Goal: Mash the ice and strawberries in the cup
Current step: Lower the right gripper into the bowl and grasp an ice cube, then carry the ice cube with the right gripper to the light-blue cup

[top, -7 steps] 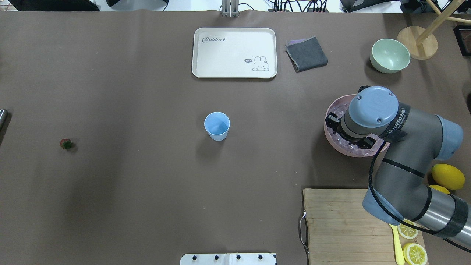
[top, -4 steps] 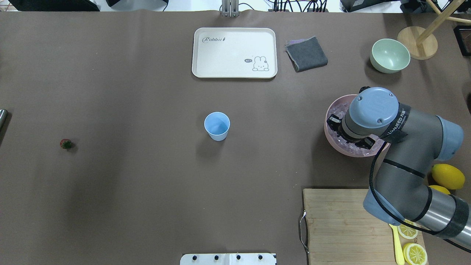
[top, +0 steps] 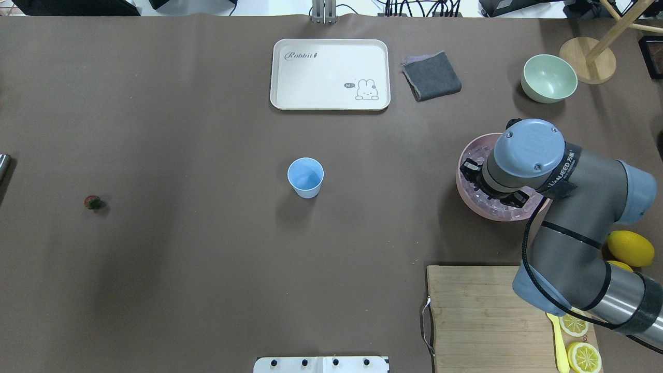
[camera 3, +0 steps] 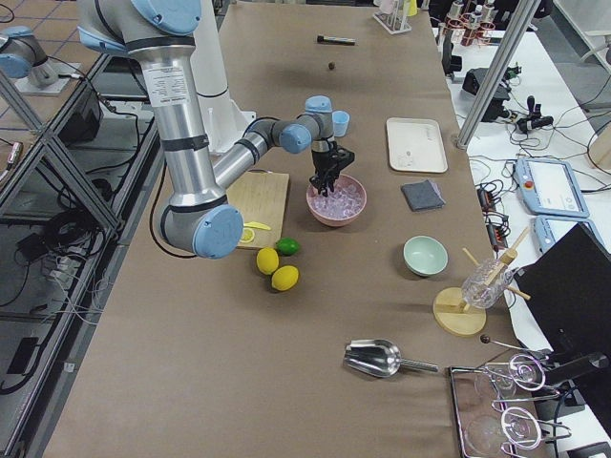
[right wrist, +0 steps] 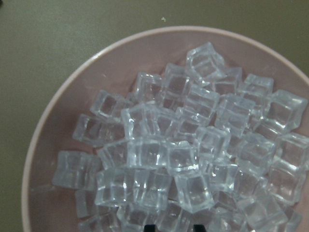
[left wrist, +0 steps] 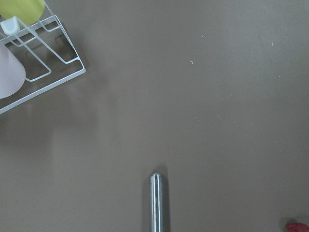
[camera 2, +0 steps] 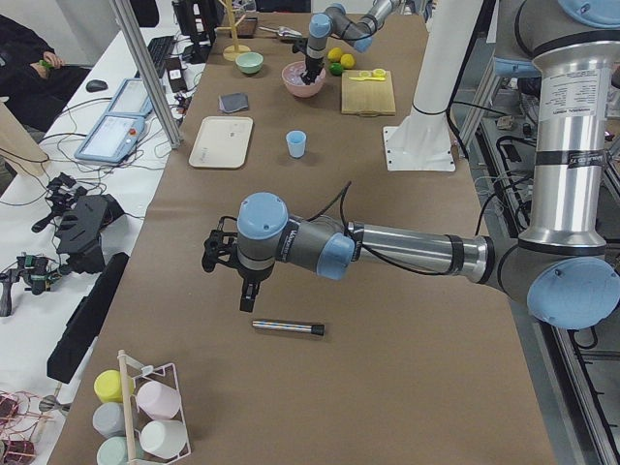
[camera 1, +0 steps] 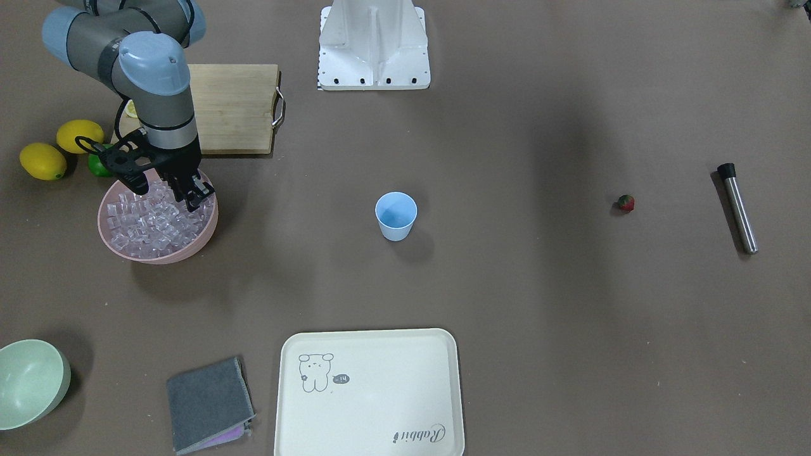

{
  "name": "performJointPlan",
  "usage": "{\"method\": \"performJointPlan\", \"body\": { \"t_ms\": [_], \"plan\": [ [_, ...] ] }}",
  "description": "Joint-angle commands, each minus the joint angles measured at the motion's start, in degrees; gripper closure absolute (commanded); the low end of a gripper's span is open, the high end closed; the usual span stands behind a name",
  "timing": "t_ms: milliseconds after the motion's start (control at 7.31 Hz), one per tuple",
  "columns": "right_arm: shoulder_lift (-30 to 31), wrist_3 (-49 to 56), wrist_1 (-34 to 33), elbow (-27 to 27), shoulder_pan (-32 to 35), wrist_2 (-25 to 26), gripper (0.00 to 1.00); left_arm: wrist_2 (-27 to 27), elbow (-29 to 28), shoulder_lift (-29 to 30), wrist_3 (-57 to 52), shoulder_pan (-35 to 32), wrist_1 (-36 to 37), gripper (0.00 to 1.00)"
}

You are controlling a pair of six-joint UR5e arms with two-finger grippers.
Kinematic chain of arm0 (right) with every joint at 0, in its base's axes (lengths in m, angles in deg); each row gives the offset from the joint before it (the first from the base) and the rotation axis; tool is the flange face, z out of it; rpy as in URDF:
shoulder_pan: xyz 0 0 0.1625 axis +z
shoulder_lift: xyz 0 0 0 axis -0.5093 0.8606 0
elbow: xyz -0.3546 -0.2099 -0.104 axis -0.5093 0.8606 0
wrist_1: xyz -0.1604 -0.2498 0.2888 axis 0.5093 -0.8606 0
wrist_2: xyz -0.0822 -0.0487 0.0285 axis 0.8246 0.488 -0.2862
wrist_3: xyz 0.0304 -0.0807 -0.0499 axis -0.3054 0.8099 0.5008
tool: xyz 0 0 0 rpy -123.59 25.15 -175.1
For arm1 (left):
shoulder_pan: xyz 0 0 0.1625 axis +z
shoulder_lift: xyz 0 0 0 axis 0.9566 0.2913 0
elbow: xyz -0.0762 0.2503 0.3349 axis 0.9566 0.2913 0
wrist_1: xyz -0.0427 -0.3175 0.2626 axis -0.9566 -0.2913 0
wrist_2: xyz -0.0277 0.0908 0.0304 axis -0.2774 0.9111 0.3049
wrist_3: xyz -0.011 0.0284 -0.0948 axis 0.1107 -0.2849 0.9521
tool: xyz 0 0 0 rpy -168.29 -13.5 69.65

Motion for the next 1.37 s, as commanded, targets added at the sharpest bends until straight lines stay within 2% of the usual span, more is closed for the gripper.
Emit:
{"method": "performJointPlan", "body": {
  "t_ms": [0, 137, 547, 684, 958, 1232],
  "plan": [
    [-0.84, 4.69, -2.60, -2.29, 4.11, -4.01, 0.72, 0.00, 0.09, -0.07, 0.00, -0.02, -0.09, 0.02],
    [-2.06, 5.51, -2.70, -3.17, 5.09, -4.30, 0.72, 0.00, 0.35, -0.59, 0.09, -0.02, -0.09, 0.02],
    [-11.36, 9.55, -3.57, -1.51, 1.77, -3.42, 0.72, 0.00, 1.06, -1.56, 0.00, -0.02, -0.17, 0.02],
    [-14.96, 9.56, -7.93, -1.34, 1.24, -3.07, 0.72, 0.00, 1.06, -2.00, -0.09, -0.02, -0.52, 0.02],
    [-26.11, 9.47, -14.09, 5.05, -0.43, -1.58, 0.72, 0.00, 0.88, -2.00, -0.09, -0.02, -0.70, 0.02],
    [-29.75, 9.73, -13.77, 7.80, -0.96, -1.23, 0.73, 0.00, 1.14, -2.09, 0.00, -0.02, -0.70, 0.02]
  ]
}}
